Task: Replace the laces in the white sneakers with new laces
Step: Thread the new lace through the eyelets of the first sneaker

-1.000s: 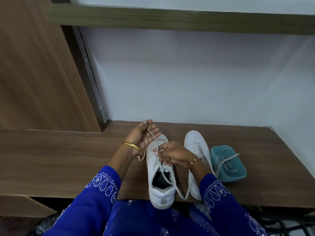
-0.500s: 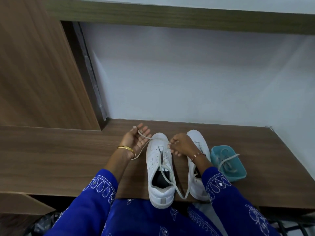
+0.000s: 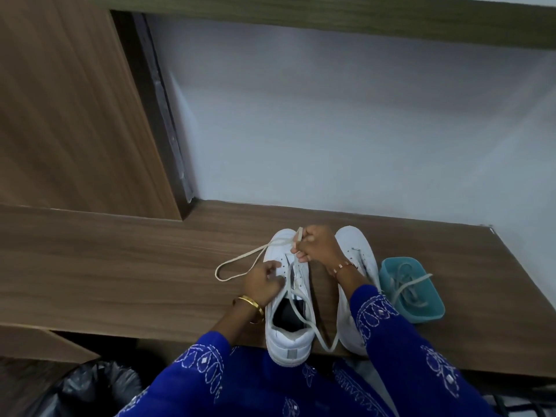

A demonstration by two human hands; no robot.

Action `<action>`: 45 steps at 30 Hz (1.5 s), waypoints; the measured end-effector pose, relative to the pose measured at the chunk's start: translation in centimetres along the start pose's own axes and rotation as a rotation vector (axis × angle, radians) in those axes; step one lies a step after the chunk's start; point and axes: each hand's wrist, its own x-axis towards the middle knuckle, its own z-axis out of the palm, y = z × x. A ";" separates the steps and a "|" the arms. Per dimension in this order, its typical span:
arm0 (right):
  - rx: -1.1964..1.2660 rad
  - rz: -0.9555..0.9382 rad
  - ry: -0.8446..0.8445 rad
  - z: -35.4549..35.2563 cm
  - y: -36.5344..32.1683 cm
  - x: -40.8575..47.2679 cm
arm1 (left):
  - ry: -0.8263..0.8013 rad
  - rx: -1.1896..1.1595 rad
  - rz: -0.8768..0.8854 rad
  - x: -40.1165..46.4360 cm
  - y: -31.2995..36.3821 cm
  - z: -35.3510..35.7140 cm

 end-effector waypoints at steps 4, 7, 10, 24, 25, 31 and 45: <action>-0.096 -0.015 0.021 0.7 0.5 0.7 | -0.027 0.084 0.006 -0.4 0.2 -0.5; -0.217 -0.059 0.036 1.3 0.9 1.4 | -0.164 0.184 0.109 -1.0 0.3 -1.2; -0.370 -0.132 0.049 2.0 1.3 2.0 | -0.273 0.244 0.170 -1.6 0.4 -1.9; -0.637 -0.245 0.025 2.7 1.2 1.7 | -0.121 0.176 0.160 -1.0 -0.2 -1.5; -0.649 -0.252 0.030 2.7 1.2 1.8 | -0.106 0.184 0.167 -1.0 -0.2 -1.5; -0.699 -0.294 -0.002 2.4 1.2 2.2 | -0.058 0.227 0.193 -0.6 0.1 -1.6; -0.819 -0.289 -0.176 3.3 0.4 3.4 | 0.015 0.360 0.271 0.1 -0.9 -0.7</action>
